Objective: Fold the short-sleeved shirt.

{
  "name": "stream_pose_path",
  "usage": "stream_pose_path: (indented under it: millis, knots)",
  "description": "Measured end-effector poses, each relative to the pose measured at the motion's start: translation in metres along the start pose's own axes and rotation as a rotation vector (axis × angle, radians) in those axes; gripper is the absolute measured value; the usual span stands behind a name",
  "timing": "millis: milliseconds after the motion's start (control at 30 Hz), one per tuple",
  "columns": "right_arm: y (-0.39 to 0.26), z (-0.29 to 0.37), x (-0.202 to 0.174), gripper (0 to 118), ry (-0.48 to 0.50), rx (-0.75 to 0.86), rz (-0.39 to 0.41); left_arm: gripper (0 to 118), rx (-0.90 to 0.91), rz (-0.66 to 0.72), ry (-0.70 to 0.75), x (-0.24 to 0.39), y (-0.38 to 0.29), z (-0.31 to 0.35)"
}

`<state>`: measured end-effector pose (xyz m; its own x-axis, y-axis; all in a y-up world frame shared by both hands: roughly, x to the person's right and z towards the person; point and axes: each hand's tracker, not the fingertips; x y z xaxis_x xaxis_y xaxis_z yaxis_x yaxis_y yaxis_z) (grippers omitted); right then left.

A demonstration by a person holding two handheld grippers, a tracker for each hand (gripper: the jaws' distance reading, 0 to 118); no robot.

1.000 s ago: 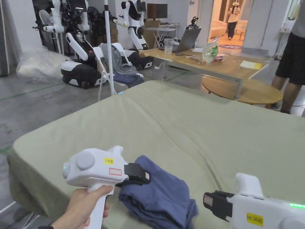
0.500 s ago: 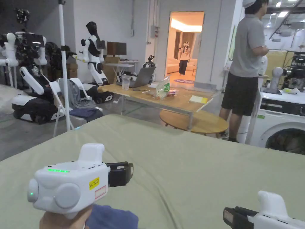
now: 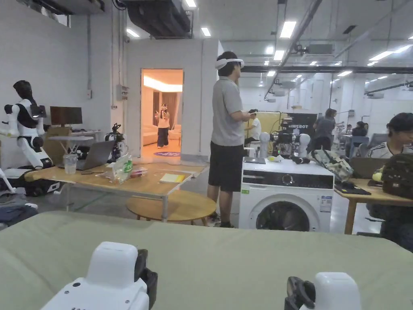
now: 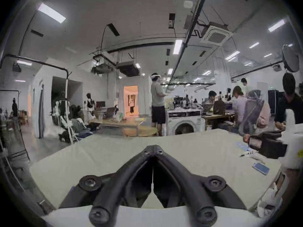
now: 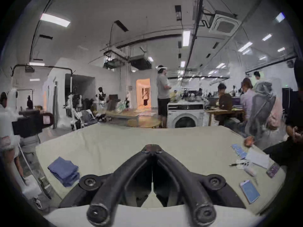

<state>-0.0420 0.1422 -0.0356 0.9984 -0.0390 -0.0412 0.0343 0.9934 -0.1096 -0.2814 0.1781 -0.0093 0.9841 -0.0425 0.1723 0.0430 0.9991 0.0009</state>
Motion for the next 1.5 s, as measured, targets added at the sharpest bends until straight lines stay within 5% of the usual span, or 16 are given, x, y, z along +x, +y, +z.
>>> stream_pose_path:
  millis: [100, 967, 1033, 1133, 1200, 1500]
  knots:
    - [-0.011, 0.002, -0.006, 0, -0.085, -0.041, 0.085, 0, 0.008, -0.013, -0.045, 0.006, 0.0, 0.012]
    - [-0.022, 0.016, 0.009, 0, -0.097, -0.008, 0.034, 0, 0.03, 0.021, -0.04, -0.03, -0.014, 0.021]
    - [-0.021, 0.017, 0.008, 16, -0.097, -0.005, 0.037, 20, 0.034, 0.006, -0.034, -0.03, -0.014, 0.02]
    - [-0.021, 0.016, 0.009, 78, -0.097, 0.0, 0.029, 81, 0.039, -0.023, -0.024, -0.026, -0.016, 0.02]
    - [-0.022, 0.016, 0.01, 106, -0.093, -0.01, 0.015, 109, 0.039, -0.022, -0.034, -0.026, -0.017, 0.021]
    - [-0.019, 0.023, 0.01, 109, -0.096, 0.035, 0.025, 109, 0.066, 0.004, -0.038, -0.025, -0.015, 0.025]
